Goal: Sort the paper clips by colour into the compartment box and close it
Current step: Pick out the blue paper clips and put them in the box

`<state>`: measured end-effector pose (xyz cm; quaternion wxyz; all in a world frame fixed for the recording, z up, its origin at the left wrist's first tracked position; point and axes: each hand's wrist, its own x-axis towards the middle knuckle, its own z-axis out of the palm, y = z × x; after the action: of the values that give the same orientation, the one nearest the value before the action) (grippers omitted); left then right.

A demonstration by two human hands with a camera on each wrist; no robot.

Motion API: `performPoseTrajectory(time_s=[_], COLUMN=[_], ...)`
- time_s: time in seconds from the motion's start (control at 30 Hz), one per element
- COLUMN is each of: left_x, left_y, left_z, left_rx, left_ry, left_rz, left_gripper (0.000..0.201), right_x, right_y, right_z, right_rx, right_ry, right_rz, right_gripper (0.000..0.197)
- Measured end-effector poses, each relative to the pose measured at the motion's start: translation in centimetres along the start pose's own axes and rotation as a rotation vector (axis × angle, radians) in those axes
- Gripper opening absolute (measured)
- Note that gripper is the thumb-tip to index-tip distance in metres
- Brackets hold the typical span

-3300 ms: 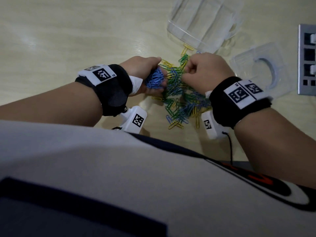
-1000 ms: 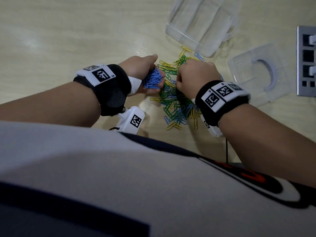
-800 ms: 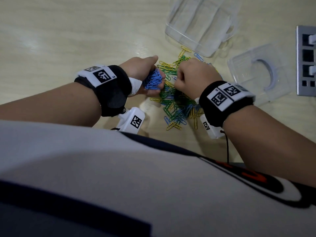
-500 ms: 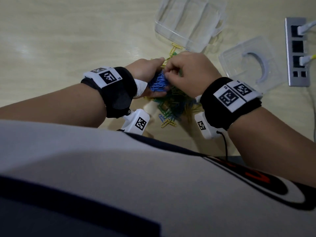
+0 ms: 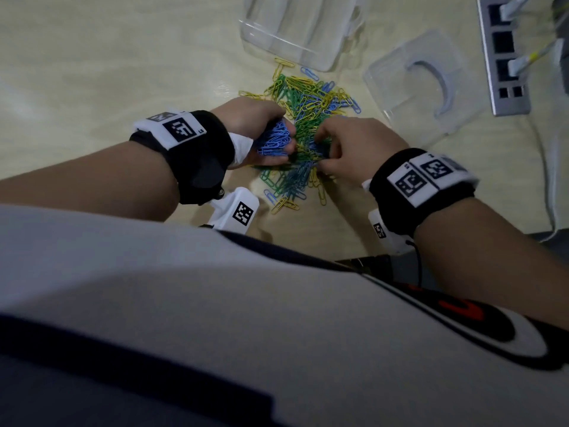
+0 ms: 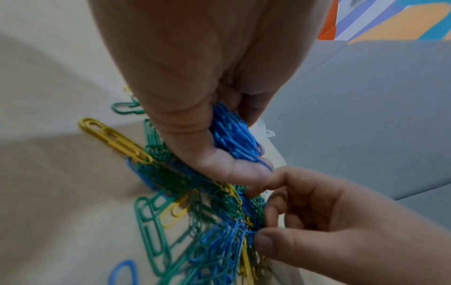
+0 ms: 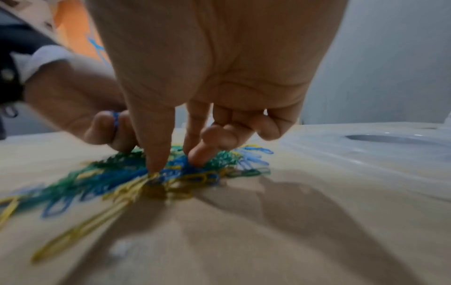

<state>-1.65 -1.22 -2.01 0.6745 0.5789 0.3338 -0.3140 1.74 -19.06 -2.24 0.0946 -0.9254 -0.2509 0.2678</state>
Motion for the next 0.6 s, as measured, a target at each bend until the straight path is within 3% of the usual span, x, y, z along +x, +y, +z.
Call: performPoseTrajectory(time_s=[0.3,0.5,0.6], left_x=[-0.3,-0.4,-0.4], left_y=[0.0,0.0,-0.1], left_z=[0.3,0.8,1.4], left_rx=[0.028,0.025,-0.034], left_ry=[0.022,0.042,0.054], left_rz=[0.008,-0.009,-0.002], left_gripper=[0.04,0.042,0.034], right_x=[0.7,0.2,0.0], right_y=[0.4,0.9,-0.8], right_z=[0.6,-0.8,-1.2], right_rx=[-0.063,0.206,0.324], right_ry=[0.174,0.341,0.331], right_rz=[-0.002,-0.056,-0.156], right_gripper=[0.009,0.007,0.005])
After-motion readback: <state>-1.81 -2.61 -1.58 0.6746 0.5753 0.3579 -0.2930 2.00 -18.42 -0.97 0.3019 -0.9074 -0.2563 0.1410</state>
